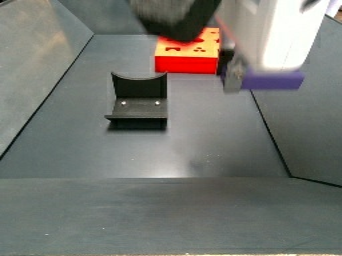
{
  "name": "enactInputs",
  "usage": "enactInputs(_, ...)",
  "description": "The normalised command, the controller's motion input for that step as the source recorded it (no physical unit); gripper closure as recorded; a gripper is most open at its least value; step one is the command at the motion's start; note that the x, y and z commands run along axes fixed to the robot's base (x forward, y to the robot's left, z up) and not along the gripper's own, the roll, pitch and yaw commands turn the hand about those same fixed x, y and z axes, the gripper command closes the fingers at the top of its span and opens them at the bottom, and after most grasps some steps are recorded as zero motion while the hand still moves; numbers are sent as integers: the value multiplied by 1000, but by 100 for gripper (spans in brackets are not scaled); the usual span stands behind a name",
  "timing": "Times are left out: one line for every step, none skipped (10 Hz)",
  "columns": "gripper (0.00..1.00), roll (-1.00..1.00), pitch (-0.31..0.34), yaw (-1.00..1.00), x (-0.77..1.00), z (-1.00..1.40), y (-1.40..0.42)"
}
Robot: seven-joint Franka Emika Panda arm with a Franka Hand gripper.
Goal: Pick up the rectangle object. Move up. Place the rectangle object on the fixture. Regrasp the rectangle object. Move to above the board. Insert the rectangle object.
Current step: Place the rectangle object on the fixture.
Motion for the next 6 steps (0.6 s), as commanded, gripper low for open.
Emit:
enactInputs(100, 60, 105, 6, -2, 368, 5)
enactInputs(100, 58, 118, 10, 4, 204, 7)
enactInputs(100, 66, -55, 1000, 587, -256, -1000)
enactInputs(100, 66, -55, 1000, 590, -263, -1000)
enactInputs(100, 70, -57, 1000, 603, -257, -1000)
enactInputs(100, 73, -53, 1000, 614, -247, -1000)
